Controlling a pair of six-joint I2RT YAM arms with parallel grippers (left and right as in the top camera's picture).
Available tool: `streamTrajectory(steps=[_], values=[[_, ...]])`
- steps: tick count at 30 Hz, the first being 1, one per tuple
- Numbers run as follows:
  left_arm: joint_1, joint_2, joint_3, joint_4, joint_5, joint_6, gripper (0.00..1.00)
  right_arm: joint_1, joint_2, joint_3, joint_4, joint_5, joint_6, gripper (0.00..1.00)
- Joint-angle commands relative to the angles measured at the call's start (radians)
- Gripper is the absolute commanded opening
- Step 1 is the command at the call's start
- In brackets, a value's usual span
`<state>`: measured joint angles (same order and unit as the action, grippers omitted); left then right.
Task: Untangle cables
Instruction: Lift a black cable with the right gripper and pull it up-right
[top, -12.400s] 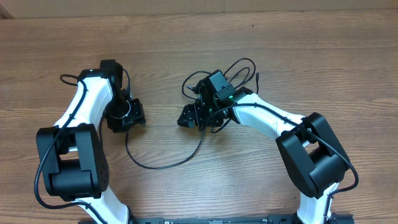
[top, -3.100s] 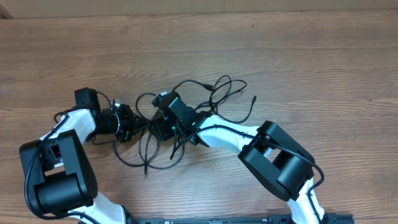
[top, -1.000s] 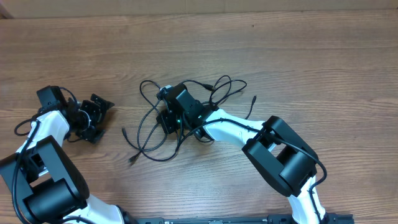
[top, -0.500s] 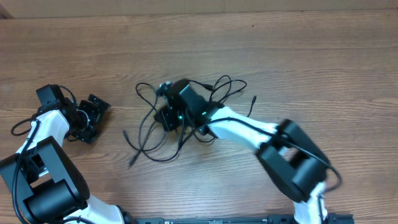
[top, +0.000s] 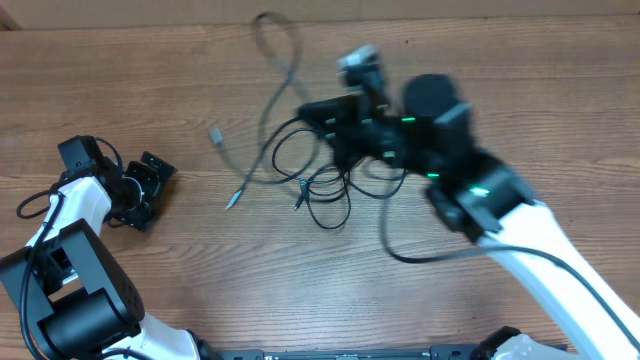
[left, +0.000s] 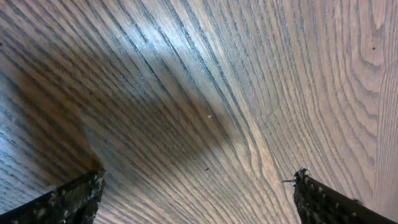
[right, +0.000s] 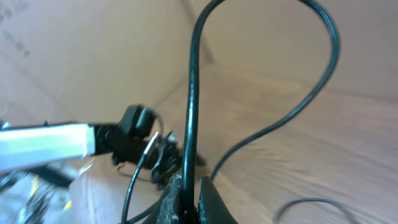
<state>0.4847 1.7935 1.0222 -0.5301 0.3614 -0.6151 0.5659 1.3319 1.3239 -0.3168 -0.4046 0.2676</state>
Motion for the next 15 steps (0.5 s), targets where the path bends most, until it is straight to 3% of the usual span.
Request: streamTrajectory(steps=[1,9,15], values=[[0.006,0.027,-0.022,-0.008,-0.084,0.009,1.0,-0.109,-0.096,0.013,-0.048,0.005,-0.015,0.04],[0.006,0.027,-0.022,-0.008,-0.084,0.009,0.99,-0.398,-0.179,0.013,-0.172,0.201,-0.014,0.04],[0.006,0.027,-0.022,-0.008,-0.084,0.009,1.0,-0.513,-0.129,0.013,-0.217,0.269,-0.014,0.04]])
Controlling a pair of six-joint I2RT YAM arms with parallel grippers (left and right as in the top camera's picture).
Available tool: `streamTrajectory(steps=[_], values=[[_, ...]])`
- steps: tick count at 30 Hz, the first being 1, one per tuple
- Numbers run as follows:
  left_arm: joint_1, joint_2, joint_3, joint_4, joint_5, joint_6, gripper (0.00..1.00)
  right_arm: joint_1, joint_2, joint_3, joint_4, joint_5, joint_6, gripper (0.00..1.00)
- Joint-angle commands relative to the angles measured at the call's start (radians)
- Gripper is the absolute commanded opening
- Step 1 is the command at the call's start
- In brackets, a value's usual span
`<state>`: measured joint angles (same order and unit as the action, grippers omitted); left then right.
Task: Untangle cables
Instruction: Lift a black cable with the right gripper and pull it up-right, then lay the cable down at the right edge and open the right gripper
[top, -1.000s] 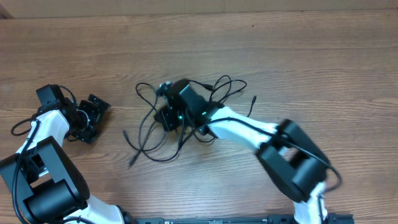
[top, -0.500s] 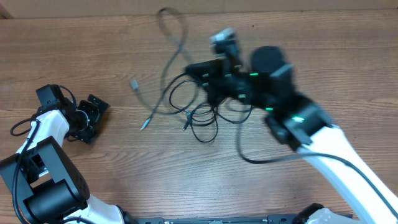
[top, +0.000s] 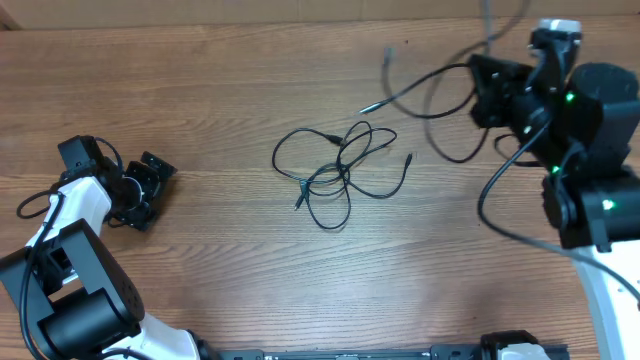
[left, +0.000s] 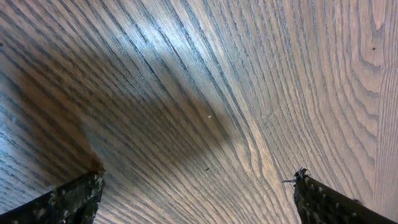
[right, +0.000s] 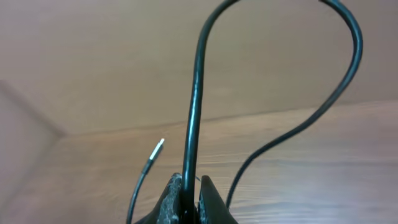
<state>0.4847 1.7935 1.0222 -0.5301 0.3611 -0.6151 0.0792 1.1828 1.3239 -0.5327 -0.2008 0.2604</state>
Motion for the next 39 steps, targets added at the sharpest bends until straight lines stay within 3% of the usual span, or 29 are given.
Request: streamTrajectory(steps=[1,11,18,34,39], values=[[0.006,0.027,-0.022,-0.008,-0.084,0.009,1.0,-0.039,0.035,0.012,-0.005,0.082,-0.007,0.04],[0.006,0.027,-0.022,-0.008,-0.084,0.009,0.99,-0.159,0.194,0.012,-0.031,0.339,-0.007,0.04],[0.006,0.027,-0.022,-0.008,-0.084,0.009,1.0,-0.278,0.33,0.012,-0.022,0.35,0.007,0.04],[0.006,0.027,-0.022,-0.008,-0.084,0.009,1.0,-0.6,0.553,0.011,-0.075,0.287,0.414,0.04],[0.006,0.027,-0.022,-0.008,-0.084,0.009,0.99,-0.633,0.583,0.011,-0.083,0.262,0.458,0.08]])
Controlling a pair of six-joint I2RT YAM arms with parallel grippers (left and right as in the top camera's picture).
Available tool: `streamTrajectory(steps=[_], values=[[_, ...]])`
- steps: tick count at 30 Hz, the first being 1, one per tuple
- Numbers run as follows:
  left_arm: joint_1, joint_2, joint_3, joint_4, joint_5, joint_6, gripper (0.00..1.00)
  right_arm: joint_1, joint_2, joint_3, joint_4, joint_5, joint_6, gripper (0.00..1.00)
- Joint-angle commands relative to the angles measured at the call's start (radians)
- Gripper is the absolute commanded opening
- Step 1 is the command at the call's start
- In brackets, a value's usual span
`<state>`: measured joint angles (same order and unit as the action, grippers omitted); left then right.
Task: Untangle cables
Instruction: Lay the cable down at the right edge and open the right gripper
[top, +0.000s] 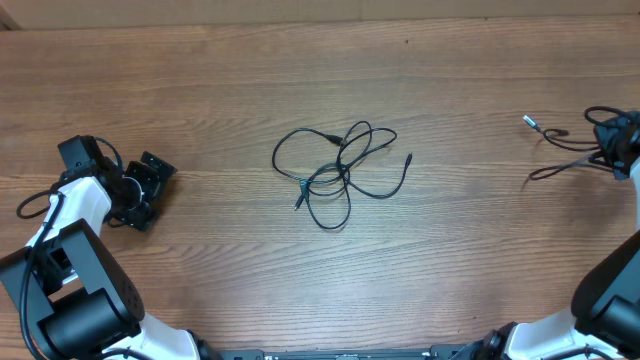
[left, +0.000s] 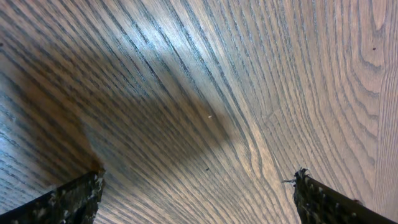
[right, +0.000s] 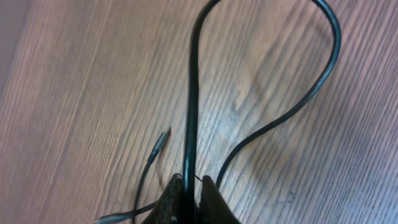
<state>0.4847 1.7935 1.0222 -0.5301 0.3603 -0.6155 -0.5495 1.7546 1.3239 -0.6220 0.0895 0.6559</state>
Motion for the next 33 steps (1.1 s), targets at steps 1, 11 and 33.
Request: streamTrajectory(steps=[1,11,33], values=[[0.006,0.027,-0.022,-0.008,-0.083,0.01,1.0,-0.005,0.016,0.011,0.006,-0.028,0.063,0.09],[0.006,0.027,-0.022,-0.008,-0.083,0.01,1.0,-0.005,0.036,0.011,-0.002,-0.028,0.081,0.18],[0.006,0.027,-0.022,-0.008,-0.083,0.01,0.99,0.023,0.038,0.01,-0.001,-0.101,0.08,1.0]])
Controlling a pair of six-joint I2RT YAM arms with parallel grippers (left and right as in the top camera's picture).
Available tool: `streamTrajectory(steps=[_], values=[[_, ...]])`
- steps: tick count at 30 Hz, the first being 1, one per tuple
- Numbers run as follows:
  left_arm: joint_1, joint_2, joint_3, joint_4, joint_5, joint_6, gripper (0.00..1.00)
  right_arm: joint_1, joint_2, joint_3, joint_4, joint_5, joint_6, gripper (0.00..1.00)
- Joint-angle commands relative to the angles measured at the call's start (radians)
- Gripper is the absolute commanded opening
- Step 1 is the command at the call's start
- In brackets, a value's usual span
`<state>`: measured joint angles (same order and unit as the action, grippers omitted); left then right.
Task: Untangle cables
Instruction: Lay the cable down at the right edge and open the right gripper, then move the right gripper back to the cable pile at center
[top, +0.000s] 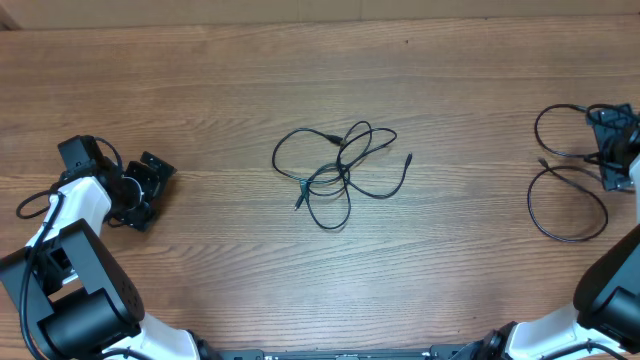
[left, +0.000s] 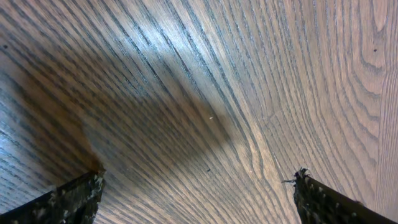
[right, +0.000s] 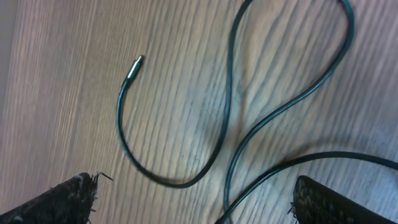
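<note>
A tangle of thin black cables (top: 340, 172) lies at the table's middle. A separated black cable (top: 565, 190) lies in two loops at the far right; its metal-tipped end (right: 138, 61) shows in the right wrist view. My right gripper (top: 612, 150) stands open just over that cable (right: 236, 134), which runs loose between its fingers. My left gripper (top: 150, 188) rests open at the far left over bare wood, nothing between its fingers (left: 74, 196).
The wooden table (top: 200, 80) fills the view. A cardboard-coloured edge runs along the far side. My left arm's base (top: 70, 290) sits at the near left corner.
My right gripper has opened and let the cable go. The cable now lies spread in two loops on the table at the far right. The left arm has not moved.
My right gripper was shut on one cable at the central tangle. Then it held that cable up at the back right, free of the tangle. Then it was low at the far right edge, still shut on it. Now the cable lies released there.
</note>
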<state>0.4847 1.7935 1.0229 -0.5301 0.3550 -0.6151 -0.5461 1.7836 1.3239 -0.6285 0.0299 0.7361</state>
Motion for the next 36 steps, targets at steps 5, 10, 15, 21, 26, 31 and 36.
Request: streamTrajectory(steps=[5,10,15,21,26,31,36], values=[[0.006,0.027,-0.023,-0.008,-0.077,0.009,1.0,0.078,0.014,0.002,0.017,-0.098,-0.008,1.0],[0.006,0.027,-0.023,-0.008,-0.077,0.009,1.0,0.175,0.018,-0.02,0.06,-0.106,-0.012,0.98],[0.006,0.027,-0.023,-0.008,-0.077,0.009,1.0,0.282,0.02,-0.057,0.107,-0.106,-0.011,0.96],[0.006,0.027,-0.023,-0.008,-0.077,0.009,0.99,0.415,0.033,-0.063,0.122,-0.106,-0.011,0.99],[0.006,0.027,-0.023,-0.008,-0.077,0.009,1.0,0.518,0.048,-0.063,0.127,-0.103,-0.011,1.0],[0.006,0.027,-0.023,-0.008,-0.077,0.009,0.99,0.613,0.073,-0.063,0.127,-0.103,-0.011,1.0],[0.006,0.027,-0.023,-0.008,-0.077,0.009,1.0,0.7,0.099,-0.063,0.13,-0.102,-0.011,1.0]])
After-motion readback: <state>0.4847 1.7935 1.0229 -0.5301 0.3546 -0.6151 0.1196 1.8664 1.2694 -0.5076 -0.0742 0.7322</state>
